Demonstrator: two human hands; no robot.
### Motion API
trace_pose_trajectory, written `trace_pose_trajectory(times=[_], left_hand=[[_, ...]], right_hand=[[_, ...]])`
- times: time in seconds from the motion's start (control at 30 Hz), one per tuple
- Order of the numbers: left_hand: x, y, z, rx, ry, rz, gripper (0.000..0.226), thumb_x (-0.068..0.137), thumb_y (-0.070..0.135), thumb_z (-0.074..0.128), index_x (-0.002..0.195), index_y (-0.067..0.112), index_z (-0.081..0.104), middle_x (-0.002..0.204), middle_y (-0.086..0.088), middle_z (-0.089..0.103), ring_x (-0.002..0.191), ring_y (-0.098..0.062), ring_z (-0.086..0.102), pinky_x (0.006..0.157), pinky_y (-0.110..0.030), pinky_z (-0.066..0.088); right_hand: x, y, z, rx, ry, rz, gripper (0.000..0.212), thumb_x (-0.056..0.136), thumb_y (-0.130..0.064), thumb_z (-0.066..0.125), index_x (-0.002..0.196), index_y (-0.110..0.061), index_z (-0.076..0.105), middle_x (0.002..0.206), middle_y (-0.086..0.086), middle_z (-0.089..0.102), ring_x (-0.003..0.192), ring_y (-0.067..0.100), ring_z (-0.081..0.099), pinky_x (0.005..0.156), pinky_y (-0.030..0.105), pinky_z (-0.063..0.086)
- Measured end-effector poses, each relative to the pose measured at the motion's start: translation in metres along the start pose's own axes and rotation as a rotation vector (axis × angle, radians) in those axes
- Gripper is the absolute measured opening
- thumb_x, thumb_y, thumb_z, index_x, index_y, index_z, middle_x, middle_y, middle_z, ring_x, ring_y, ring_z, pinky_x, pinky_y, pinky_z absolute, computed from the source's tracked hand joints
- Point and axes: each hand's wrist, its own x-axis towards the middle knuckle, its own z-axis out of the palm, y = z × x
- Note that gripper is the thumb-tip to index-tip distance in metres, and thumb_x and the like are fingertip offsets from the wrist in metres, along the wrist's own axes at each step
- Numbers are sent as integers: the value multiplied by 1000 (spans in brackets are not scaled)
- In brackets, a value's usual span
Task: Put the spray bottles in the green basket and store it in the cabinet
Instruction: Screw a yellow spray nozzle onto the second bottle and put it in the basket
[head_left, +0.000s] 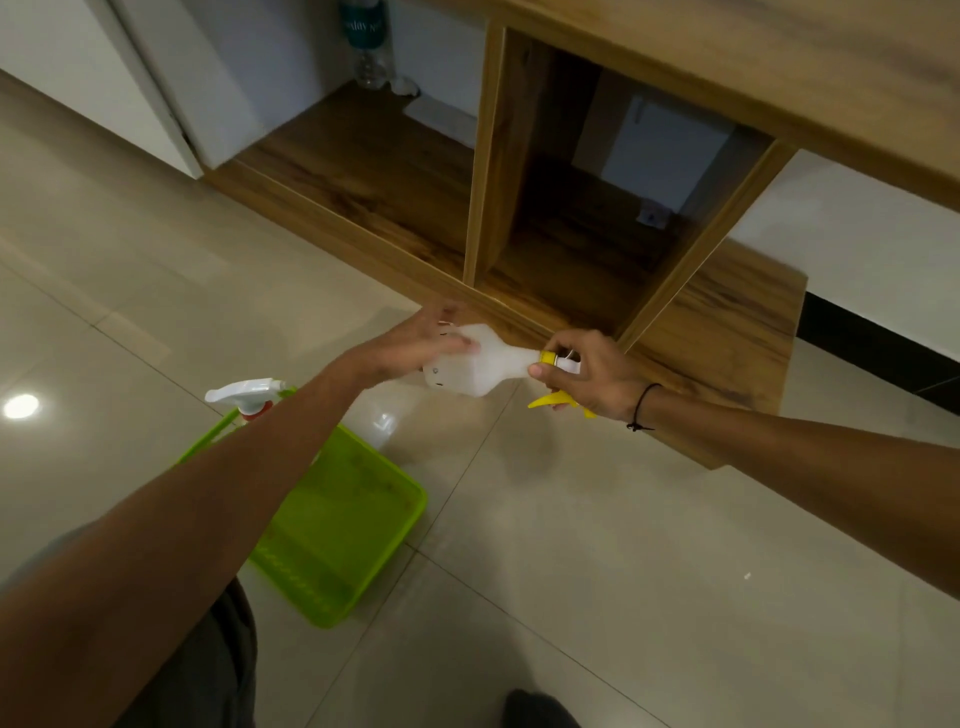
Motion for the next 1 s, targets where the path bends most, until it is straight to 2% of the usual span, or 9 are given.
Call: trace_pose_trajectory(times=[0.13,0.3,0.37,0.47,0.57,0.63,0.77,0.9,1.0], left_hand=[[-2,0,-14,-262,-206,-291,91,90,91,37,142,20,62,126,-20,76,115,-36,77,82,-45,69],[-4,-13,-16,-422,-250,-73,54,91,37,81,139,26,59,145,-13,61,124,-26,73,89,-41,66],[-2,-12,-20,-268,-236,32,74,83,18,91,146,32,55,144,-3,59,127,-19,67,93,-35,65],[0,-3,-18,111,-268,43,102,72,19,101,157,33,47,142,11,61,128,-7,64,99,-25,62],[0,1,-12,317,-323,23,85,64,27,104,138,29,61,125,10,74,115,-11,73,91,-26,63],[-3,1,-4,478,-243,79,81,61,31,104,129,26,61,118,6,73,109,-19,73,86,-32,61],[-10,-8,22,784,102,228,95,61,44,94,143,25,49,129,7,60,121,-20,54,90,-42,54],[-12,-12,29,827,181,260,96,65,48,91,147,26,46,140,8,57,131,-20,50,91,-48,56],[-14,-11,27,796,243,265,94,64,45,91,145,25,47,137,8,57,129,-20,51,86,-48,58]], right_hand=[[-3,-4,-1,-134,92,-146,25,93,-34,78,99,-12,70,85,3,72,76,22,72,67,44,61],[-11,3,-2,48,-10,-2,27,96,-28,74,96,-2,67,77,14,73,64,27,78,58,48,61],[-13,6,-1,62,-27,13,28,97,-28,73,96,-1,66,76,19,74,60,26,77,55,44,58],[-11,3,0,-92,-17,-75,25,94,-30,76,95,-7,69,82,15,74,65,20,75,54,25,54],[-6,-2,1,-271,2,-186,23,93,-35,76,93,-13,69,81,5,71,71,19,64,62,24,42],[-5,-1,5,-306,-4,-208,23,92,-36,76,92,-15,67,80,4,69,71,21,63,63,30,44],[-7,2,7,-128,3,-50,25,90,-32,80,89,-13,64,78,9,72,56,21,73,45,37,58],[-6,4,9,-58,18,-13,22,90,-25,81,90,-11,65,75,8,72,56,13,72,46,34,58],[-5,-2,11,-33,55,-34,27,91,-24,80,110,-17,63,88,6,74,68,18,76,48,40,61]])
